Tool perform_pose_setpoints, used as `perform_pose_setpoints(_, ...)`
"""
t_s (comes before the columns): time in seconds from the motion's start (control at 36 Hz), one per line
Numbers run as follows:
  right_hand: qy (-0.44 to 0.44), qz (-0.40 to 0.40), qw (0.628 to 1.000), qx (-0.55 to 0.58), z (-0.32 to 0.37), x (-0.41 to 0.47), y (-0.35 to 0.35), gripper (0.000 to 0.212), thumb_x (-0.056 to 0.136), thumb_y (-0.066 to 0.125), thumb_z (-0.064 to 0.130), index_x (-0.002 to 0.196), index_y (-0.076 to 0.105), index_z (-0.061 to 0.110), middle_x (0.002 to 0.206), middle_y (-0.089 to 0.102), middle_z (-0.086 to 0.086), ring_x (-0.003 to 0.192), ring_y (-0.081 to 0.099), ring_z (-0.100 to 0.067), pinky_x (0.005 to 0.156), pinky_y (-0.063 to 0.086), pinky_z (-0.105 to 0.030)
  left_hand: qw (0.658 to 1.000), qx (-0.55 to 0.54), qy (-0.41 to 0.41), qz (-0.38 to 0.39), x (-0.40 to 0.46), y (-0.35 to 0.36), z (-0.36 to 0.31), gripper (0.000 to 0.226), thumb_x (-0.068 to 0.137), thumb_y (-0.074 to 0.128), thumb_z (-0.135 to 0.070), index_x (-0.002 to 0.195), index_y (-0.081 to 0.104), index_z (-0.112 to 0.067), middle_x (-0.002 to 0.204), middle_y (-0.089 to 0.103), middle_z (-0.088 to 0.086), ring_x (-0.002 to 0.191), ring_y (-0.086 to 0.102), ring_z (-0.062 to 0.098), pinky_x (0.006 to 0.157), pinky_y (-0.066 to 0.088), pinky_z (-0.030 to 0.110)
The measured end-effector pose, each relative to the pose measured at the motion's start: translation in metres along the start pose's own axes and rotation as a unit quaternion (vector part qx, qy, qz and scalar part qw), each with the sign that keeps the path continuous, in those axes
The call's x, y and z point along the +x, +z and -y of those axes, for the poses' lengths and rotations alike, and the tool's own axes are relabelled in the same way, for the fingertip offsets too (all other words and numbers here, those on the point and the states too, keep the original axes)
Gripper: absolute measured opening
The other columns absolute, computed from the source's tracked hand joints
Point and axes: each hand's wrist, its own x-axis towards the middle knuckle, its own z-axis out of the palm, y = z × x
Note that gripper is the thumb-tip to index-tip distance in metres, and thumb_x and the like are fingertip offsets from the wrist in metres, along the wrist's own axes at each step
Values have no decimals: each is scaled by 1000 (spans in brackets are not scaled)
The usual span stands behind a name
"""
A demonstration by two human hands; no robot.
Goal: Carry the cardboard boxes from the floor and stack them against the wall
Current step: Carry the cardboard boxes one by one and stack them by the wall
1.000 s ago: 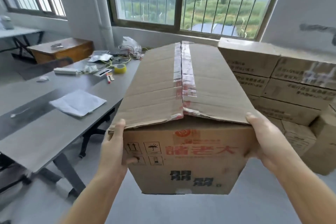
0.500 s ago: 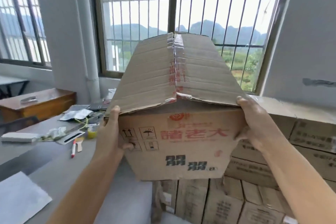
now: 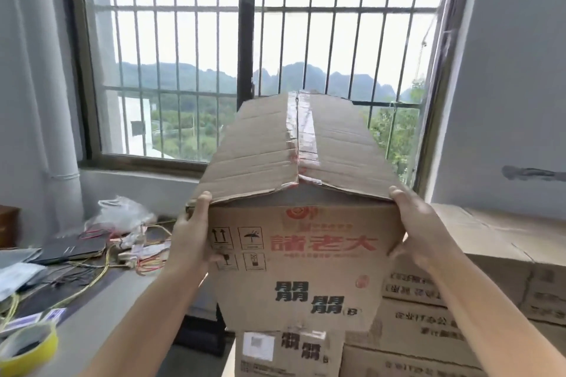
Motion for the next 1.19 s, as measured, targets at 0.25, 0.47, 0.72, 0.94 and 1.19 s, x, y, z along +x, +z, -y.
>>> perform_pose_setpoints(0.25, 53, -52, 988, -134, -26, 148, 56, 29, 98, 39, 43, 125, 42, 31, 125, 49, -6, 113, 50, -35, 49, 53, -59, 965, 200, 66, 155, 198, 77, 15, 60, 98, 36, -48, 144, 35, -10, 140, 47, 7, 128, 43, 24, 94, 33, 29)
perform_pose_setpoints(0.47, -177, -134, 930, -294, -44, 184, 74, 53, 102, 35, 32, 152, 19, 22, 158, 21, -5, 143, 23, -24, 112, 21, -33, 939, 199, 217, 179, 256, 108, 49, 74, 92, 39, -60, 150, 14, -21, 150, 34, 8, 138, 33, 24, 115, 25, 41)
perform_pose_setpoints(0.72, -335, -59, 808, -481, -58, 218, 73, 63, 84, 40, 58, 126, 58, 15, 131, 50, -14, 124, 40, -41, 104, 18, -30, 825, 264, 442, 231, 280, 103, 54, 52, 80, 67, -21, 126, 44, -15, 136, 22, 1, 117, 20, -27, 93, 19, -8)
perform_pose_setpoints(0.94, -309, -58, 817, -484, -66, 237, 62, 62, 84, 42, 59, 124, 60, 15, 119, 55, -13, 118, 46, -42, 97, 20, -24, 837, 257, 442, 194, 279, 123, 68, 58, 78, 68, -32, 125, 47, -5, 133, 25, 0, 118, 27, -1, 97, 23, -1)
perform_pose_setpoints(1.19, -318, -74, 829, -453, -66, 230, 68, 65, 81, 43, 59, 124, 61, 14, 118, 54, -14, 116, 42, -42, 98, 22, -28, 842, 254, 434, 197, 277, 119, 67, 59, 78, 65, -37, 125, 47, -7, 133, 26, 0, 118, 28, 0, 96, 21, -5)
